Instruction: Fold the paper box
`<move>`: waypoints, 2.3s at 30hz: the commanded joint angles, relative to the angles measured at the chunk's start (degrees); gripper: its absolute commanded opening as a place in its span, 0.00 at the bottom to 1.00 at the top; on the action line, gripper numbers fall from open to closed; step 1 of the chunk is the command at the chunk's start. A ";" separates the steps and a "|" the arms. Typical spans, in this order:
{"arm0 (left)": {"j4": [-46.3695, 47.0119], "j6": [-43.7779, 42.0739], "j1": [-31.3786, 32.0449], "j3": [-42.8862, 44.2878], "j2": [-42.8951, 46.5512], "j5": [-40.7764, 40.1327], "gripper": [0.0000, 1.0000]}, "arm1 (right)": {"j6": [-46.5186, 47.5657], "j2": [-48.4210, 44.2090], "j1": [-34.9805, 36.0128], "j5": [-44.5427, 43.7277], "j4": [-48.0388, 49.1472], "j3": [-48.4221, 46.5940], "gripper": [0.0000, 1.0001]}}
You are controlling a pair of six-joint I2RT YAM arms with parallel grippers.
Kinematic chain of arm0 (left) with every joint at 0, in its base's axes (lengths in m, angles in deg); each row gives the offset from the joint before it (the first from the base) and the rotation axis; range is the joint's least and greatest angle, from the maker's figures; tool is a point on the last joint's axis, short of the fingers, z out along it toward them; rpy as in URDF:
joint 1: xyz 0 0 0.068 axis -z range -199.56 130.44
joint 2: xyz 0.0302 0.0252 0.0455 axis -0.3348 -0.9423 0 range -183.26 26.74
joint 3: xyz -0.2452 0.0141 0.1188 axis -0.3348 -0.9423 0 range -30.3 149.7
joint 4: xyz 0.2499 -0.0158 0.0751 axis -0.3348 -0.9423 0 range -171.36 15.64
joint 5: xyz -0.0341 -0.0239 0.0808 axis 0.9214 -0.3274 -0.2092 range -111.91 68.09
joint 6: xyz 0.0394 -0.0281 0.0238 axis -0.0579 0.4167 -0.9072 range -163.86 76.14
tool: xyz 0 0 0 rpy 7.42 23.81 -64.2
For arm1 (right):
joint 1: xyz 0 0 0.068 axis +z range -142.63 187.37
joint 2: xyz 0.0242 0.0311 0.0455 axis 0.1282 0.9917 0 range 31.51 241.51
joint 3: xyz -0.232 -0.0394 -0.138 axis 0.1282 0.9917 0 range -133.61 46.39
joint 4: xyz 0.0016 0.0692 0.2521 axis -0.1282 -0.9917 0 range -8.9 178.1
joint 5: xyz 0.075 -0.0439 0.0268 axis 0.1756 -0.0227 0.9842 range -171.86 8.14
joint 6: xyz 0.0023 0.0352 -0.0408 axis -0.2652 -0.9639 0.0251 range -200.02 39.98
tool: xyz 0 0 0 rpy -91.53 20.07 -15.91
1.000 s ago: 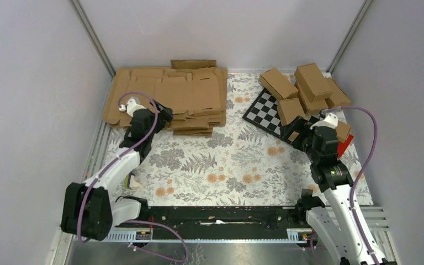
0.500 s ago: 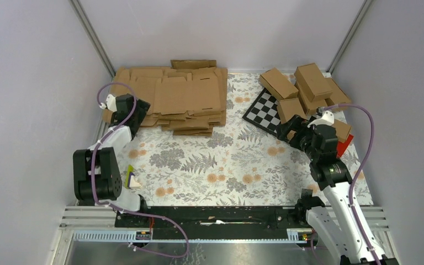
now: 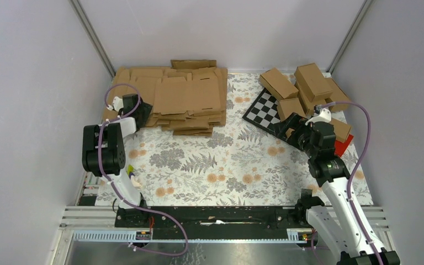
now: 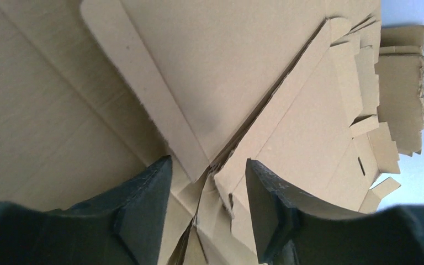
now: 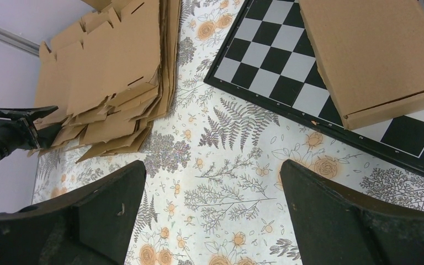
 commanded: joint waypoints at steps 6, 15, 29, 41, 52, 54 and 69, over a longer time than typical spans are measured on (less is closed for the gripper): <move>6.60 2.17 -0.72 4.88 -5.09 3.20 0.44 | 0.07 1.43 0.01 -0.25 2.54 -1.45 1.00; 5.47 -2.47 -0.15 -0.86 5.37 -5.81 0.00 | -0.06 2.48 0.00 0.05 2.87 -2.00 1.00; -7.69 -28.07 4.13 15.14 2.33 3.07 0.79 | -1.08 7.66 0.01 5.55 4.74 -4.59 1.00; -21.91 -33.40 1.33 32.07 -17.02 14.70 0.81 | -2.43 9.91 -0.01 8.46 4.73 -5.15 0.99; -18.65 -27.82 0.06 33.86 -22.95 34.21 0.50 | -2.60 12.95 0.01 9.87 4.80 -6.44 1.00; -16.48 -26.44 -0.32 32.71 -22.67 35.56 0.37 | -2.78 12.13 0.02 9.73 4.85 -6.14 1.00; -4.88 -19.06 -0.49 28.58 -24.31 47.52 0.56 | -4.29 9.72 0.02 10.84 4.80 -5.71 1.00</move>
